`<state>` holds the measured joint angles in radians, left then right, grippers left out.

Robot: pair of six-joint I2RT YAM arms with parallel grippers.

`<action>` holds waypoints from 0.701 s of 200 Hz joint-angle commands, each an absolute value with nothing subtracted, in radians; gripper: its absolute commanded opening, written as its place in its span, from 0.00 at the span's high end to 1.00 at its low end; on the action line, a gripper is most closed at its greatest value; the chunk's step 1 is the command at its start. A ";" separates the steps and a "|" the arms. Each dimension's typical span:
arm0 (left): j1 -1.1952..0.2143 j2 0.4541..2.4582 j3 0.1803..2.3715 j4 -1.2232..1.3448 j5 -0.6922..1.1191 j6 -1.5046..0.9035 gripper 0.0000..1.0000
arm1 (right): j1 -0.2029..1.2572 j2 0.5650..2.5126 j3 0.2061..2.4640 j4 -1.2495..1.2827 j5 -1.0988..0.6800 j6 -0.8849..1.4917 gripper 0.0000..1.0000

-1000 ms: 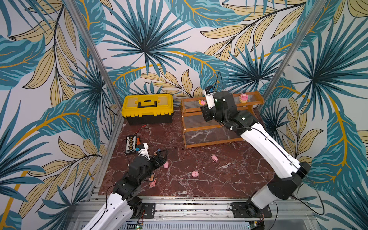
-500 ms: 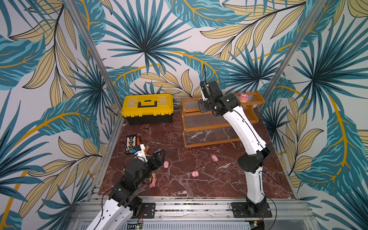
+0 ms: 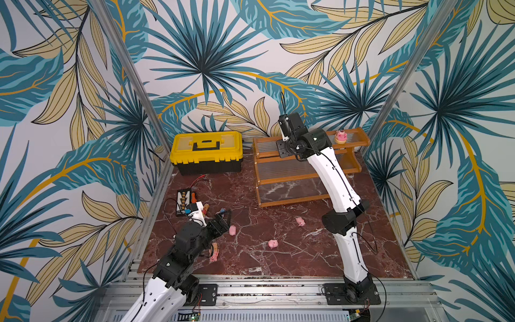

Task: Organize plastic toys on shelves
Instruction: Place the plastic toy on the shelf.

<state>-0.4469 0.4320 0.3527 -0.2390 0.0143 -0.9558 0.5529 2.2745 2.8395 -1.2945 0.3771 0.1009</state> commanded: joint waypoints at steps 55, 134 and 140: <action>-0.437 0.440 0.377 -0.219 0.006 -0.937 0.08 | 0.552 2.237 2.863 -1.303 0.266 0.118 0.14; -0.435 0.542 0.599 -0.144 -0.035 -1.013 0.00 | 0.586 2.007 2.813 -1.468 0.133 0.101 0.01; -0.436 0.568 0.639 -0.155 -0.040 -1.026 0.00 | 0.593 1.975 2.782 -1.458 0.131 0.099 0.01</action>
